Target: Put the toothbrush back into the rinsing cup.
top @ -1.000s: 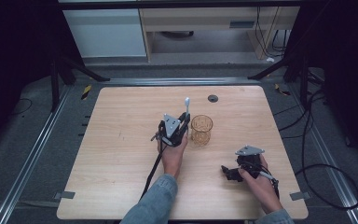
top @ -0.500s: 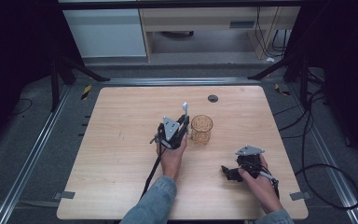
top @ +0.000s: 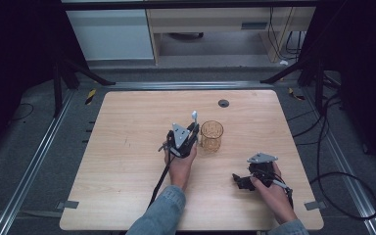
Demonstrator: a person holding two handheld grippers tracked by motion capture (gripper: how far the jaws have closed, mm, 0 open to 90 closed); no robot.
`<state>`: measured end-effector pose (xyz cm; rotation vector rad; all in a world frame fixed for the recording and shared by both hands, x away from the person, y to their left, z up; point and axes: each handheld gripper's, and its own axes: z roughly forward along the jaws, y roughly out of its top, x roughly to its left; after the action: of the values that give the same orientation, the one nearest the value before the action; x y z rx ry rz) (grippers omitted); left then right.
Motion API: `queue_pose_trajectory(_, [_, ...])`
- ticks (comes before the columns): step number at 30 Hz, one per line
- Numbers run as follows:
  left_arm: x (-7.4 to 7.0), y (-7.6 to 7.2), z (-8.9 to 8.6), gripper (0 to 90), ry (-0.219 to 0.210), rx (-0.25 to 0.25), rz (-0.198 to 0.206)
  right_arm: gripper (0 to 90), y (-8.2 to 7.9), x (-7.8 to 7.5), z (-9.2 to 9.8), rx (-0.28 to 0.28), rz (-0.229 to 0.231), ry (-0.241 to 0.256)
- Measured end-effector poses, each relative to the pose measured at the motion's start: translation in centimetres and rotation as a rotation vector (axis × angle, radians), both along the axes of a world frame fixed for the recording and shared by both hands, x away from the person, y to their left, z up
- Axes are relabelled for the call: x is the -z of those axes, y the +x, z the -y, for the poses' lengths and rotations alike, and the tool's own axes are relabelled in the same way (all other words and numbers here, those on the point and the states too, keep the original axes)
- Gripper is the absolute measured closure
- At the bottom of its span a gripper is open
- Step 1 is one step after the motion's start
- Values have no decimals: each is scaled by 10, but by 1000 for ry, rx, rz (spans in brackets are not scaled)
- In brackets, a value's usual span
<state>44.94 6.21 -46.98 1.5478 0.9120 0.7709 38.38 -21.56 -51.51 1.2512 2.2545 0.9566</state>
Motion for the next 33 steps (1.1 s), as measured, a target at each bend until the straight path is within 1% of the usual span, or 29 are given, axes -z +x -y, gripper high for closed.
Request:
queue_pose_trajectory(1, [0, 0, 0, 781, 1, 0, 0, 4, 0, 0, 0, 0, 0, 0])
queue_pose_trajectory(2, [0, 0, 0, 781, 1, 1, -1, 4, -1, -1, 0, 4, -12, 10])
queue_pose_trajectory(4, [0, 0, 0, 781, 4, 2, -1, 3, -1, -1, -1, 6, -13, 11])
queue_pose_trajectory(5, [1, 0, 1, 781, 2, 2, -4, 3, 0, 0, 0, 1, 0, 0])
queue_pose_trajectory(8, [1, 0, 1, 781, 6, 2, -7, 4, -1, -1, 0, 4, -11, 10])
queue_pose_trajectory(9, [1, 0, 0, 781, 6, 2, -8, 4, 0, 0, 0, 0, 0, 1])
queue_pose_trajectory(10, [1, 0, 0, 780, 7, 1, -9, 3, 0, 0, 0, 0, 0, 0])
queue_pose_trajectory(11, [1, 0, 0, 779, 9, -1, -10, 4, -1, -1, 0, 4, -12, 10])
queue_pose_trajectory(16, [1, 0, 0, 777, 4, 0, -11, 4, -1, -1, -1, 6, -12, 11])
queue_pose_trajectory(17, [1, 0, 0, 777, 4, 1, -11, 3, 0, 0, 0, 2, -2, 2])
queue_pose_trajectory(18, [1, 0, 0, 776, 5, 2, -11, 3, -1, -1, -1, 6, -12, 11])
queue_pose_trajectory(21, [1, 0, 1, 769, 5, 5, -11, 4, -1, -1, -1, 6, -12, 11])
queue_pose_trajectory(22, [1, 0, 1, 763, 3, 5, -13, 4, 0, 0, 0, 2, -1, 1])
queue_pose_trajectory(25, [1, 0, 0, 734, 2, 3, -10, 4, 0, 0, 0, 0, 0, 0])
queue_pose_trajectory(26, [0, 0, 0, 724, 0, 1, -11, 3, -1, -1, -1, 4, -12, 11])
queue_pose_trajectory(27, [0, 0, 0, 714, -2, 1, -12, 3, 0, 0, 0, 0, 0, 0])
queue_pose_trajectory(31, [-1, -1, 0, 680, -2, 1, -11, 3, 0, 0, 0, 1, 0, 0])
queue_pose_trajectory(33, [-2, -2, -1, 643, -3, -2, -9, 4, 0, 0, 0, 1, 0, -1])
